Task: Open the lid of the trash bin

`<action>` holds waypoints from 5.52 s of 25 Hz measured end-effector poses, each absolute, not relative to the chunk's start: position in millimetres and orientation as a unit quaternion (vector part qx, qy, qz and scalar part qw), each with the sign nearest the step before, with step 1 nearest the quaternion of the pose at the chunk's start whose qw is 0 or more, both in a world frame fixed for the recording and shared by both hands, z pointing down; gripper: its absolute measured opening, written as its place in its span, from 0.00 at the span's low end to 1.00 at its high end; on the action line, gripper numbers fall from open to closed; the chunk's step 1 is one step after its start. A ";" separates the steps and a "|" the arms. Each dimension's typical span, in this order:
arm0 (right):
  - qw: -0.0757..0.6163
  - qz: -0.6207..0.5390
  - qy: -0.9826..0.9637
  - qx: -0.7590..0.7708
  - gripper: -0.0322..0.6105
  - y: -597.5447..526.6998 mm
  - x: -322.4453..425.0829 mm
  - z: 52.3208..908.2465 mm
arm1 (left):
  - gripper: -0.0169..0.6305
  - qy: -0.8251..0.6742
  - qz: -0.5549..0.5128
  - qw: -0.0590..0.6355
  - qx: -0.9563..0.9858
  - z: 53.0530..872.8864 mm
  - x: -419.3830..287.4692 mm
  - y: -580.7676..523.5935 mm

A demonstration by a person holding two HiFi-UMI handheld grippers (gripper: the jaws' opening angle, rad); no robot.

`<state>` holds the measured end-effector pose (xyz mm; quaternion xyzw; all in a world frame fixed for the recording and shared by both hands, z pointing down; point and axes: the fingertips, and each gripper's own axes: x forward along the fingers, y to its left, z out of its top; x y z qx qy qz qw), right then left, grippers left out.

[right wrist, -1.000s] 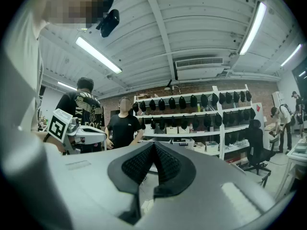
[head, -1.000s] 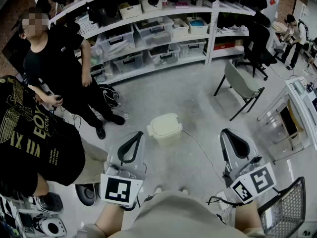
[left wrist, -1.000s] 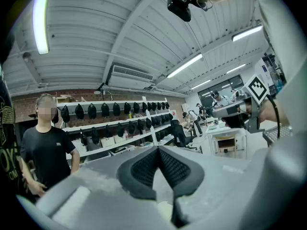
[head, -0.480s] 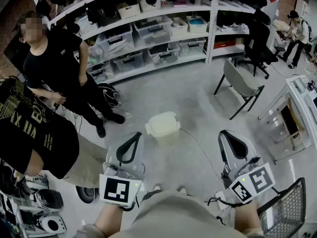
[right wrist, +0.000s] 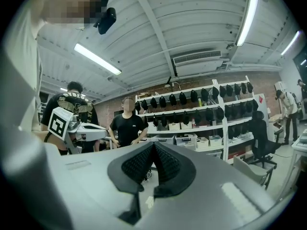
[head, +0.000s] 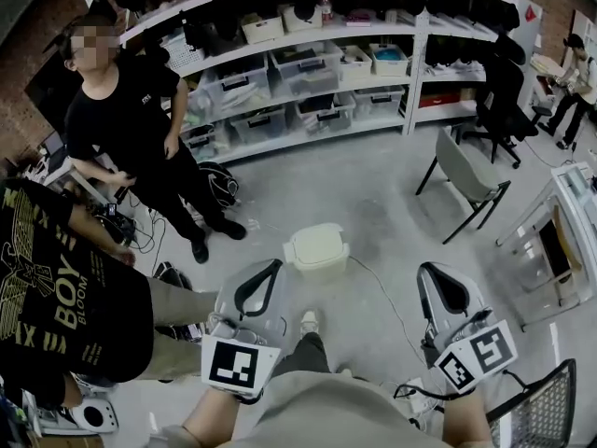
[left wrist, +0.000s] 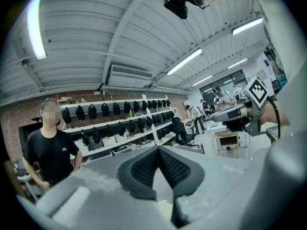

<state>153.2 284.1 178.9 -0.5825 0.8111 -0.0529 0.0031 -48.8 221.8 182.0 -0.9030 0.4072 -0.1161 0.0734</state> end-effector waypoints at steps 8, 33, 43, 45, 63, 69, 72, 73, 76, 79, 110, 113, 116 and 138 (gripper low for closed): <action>0.000 -0.046 0.817 -0.575 0.05 230.3 140.8 195.8 | 0.03 0.422 -0.101 0.075 -0.898 196.0 -63.1 171.1; -0.038 -0.074 0.791 -0.606 0.05 -77.7 108.4 229.8 | 0.03 0.385 -0.118 0.047 -0.914 249.2 -92.9 -144.2; -0.063 -0.160 0.783 -0.598 0.05 -138.7 138.4 321.4 | 0.03 0.384 -0.148 -0.014 -0.911 317.0 -79.0 -188.3; -0.074 -0.175 0.786 -0.588 0.05 -150.6 142.9 342.6 | 0.03 0.390 -0.161 -0.025 -0.906 333.8 -75.9 -196.2; -0.191 -0.331 0.782 -0.493 0.05 -181.6 152.1 606.0 | 0.03 0.419 -0.283 -0.142 -0.851 561.0 -93.6 -213.5; -0.226 -0.363 0.770 -0.474 0.05 -175.8 148.8 698.9 | 0.03 0.425 -0.318 -0.179 -0.828 644.0 -112.0 -202.7; -0.247 -0.377 0.764 -0.462 0.05 -171.3 148.1 745.6 | 0.03 0.432 -0.328 -0.200 -0.816 680.1 -120.3 -196.7; -0.255 -0.381 0.761 -0.459 0.05 -169.5 148.0 762.3 | 0.03 0.434 -0.329 -0.208 -0.812 692.1 -123.1 -194.6; -0.278 -0.395 0.750 -0.451 0.05 -161.4 149.6 813.5 | 0.03 0.439 -0.340 -0.225 -0.801 730.9 -133.9 -186.9; -0.299 -0.412 0.737 -0.444 0.05 -149.2 151.6 861.7 | 0.03 0.439 -0.357 -0.228 -0.792 764.6 -144.2 -177.4; -0.332 -0.429 0.704 -0.458 0.05 -143.6 143.3 926.6 | 0.03 0.498 -0.381 -0.263 -0.733 801.5 -222.1 -135.1; -0.323 -0.407 0.724 -0.453 0.06 -154.6 135.4 877.5 | 0.03 0.502 -0.368 -0.250 -0.741 764.5 -215.2 -144.6; -0.305 -0.380 0.747 -0.452 0.06 -168.5 132.0 817.7 | 0.03 0.506 -0.354 -0.229 -0.752 718.9 -208.0 -156.4; -0.110 -0.160 0.855 -0.482 0.05 -189.5 127.4 395.1 | 0.03 0.517 -0.227 -0.057 -0.823 402.9 -134.5 -188.2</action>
